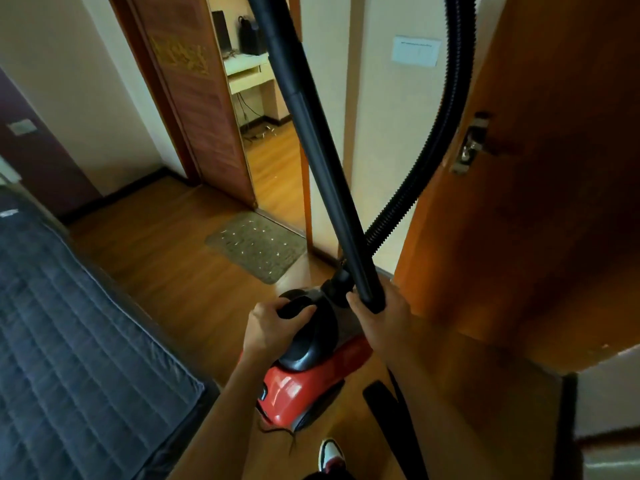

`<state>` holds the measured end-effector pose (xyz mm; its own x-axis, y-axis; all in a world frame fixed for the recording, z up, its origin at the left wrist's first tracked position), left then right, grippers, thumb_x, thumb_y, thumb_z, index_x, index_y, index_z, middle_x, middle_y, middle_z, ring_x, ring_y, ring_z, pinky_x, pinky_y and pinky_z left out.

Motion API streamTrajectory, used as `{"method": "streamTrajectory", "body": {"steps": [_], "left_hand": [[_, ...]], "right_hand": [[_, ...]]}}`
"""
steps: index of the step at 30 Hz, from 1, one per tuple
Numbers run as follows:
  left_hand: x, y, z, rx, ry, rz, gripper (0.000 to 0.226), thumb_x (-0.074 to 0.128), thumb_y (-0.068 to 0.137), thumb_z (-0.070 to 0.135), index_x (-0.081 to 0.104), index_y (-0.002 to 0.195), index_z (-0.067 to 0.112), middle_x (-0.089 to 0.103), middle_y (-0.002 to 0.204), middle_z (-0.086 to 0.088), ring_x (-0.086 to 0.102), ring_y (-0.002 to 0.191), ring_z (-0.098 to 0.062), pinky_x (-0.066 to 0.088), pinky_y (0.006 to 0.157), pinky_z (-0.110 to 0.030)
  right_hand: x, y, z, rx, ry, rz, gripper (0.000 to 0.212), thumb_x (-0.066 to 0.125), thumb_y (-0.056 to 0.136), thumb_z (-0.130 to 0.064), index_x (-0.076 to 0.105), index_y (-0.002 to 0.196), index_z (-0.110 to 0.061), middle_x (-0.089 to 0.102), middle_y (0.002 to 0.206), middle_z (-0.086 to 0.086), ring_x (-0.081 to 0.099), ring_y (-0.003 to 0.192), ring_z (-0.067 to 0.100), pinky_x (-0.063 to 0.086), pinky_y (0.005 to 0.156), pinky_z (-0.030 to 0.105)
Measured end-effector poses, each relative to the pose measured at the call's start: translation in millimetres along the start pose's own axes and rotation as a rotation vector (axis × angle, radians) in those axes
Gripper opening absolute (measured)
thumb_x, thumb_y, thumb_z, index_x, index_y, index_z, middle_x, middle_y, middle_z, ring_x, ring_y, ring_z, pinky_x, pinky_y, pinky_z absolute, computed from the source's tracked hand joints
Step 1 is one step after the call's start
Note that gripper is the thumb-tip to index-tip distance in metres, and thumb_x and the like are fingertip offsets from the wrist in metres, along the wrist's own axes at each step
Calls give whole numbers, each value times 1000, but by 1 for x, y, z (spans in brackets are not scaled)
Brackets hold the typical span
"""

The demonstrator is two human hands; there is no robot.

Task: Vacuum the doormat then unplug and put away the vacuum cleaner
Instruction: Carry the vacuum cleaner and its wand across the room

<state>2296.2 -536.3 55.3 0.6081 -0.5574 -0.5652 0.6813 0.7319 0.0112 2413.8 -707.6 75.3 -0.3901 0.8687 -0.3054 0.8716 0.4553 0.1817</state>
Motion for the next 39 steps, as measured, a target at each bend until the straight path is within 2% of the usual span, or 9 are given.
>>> {"method": "streamTrajectory", "body": {"steps": [3,7,12,16,21,24,26,33,39], "left_hand": [[-6,49,4,-17,2,32,22,80,77,41,71,67,24,67,58,9,59,52,1,44,50,-18],[-22,102,3,-34,36,104,25,79,77,44,72,69,21,67,61,8,62,56,-4,47,52,-21],[-46,155,-9,-100,17,190,28,78,77,46,76,79,19,72,69,6,68,63,-6,58,58,-35],[-61,196,-31,-197,-17,281,33,78,74,49,70,67,17,68,61,2,67,58,-15,56,52,-41],[-81,257,-50,-274,20,384,35,81,76,40,60,54,23,58,53,7,54,48,-3,35,43,-16],[-96,301,-68,-316,10,492,40,82,72,43,60,54,15,59,51,-2,59,51,-14,43,47,-33],[-107,332,-79,-360,6,538,40,83,71,41,61,55,13,60,53,-4,59,51,-16,47,50,-38],[-150,419,-84,-469,71,701,33,82,73,39,62,57,19,63,54,4,64,56,-11,52,52,-34],[-186,457,-107,-509,70,847,42,73,66,57,63,59,17,63,55,3,65,54,-13,55,50,-37]], "right_hand": [[27,55,3,-12,-23,-47,10,78,89,-25,70,94,-21,68,82,-12,65,83,-3,47,69,6],[56,114,-3,-86,1,-115,16,77,90,-25,72,105,-22,68,85,-21,65,89,-5,46,75,4],[101,179,-8,-186,-12,-211,18,76,92,-29,63,93,-41,64,82,-29,64,81,-2,44,68,7],[144,231,-11,-253,11,-271,16,74,88,-31,59,88,-38,60,76,-34,61,74,-6,42,65,6],[208,305,-8,-279,20,-386,17,73,89,-39,62,101,-37,64,77,-13,63,79,-2,49,65,15],[252,355,-9,-282,47,-448,20,75,89,-39,59,101,-35,63,79,-10,62,78,-5,50,66,19],[283,390,-13,-293,78,-507,18,74,87,-39,61,97,-33,59,76,-16,60,77,-9,44,65,10],[385,494,-40,-340,194,-671,12,70,84,-45,59,84,-40,58,65,-14,59,66,3,39,59,10],[457,543,-60,-406,256,-817,19,75,88,-27,64,82,-13,54,61,-2,53,58,16,37,53,11]]}}
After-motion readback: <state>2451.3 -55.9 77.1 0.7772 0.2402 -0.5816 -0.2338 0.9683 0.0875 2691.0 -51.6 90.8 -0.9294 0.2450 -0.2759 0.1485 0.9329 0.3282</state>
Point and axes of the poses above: each hand's wrist, its own y-axis towards the middle knuckle, its own x-axis out of the palm, z = x × y, the point moved 2 cm from there along y, towards the middle knuckle
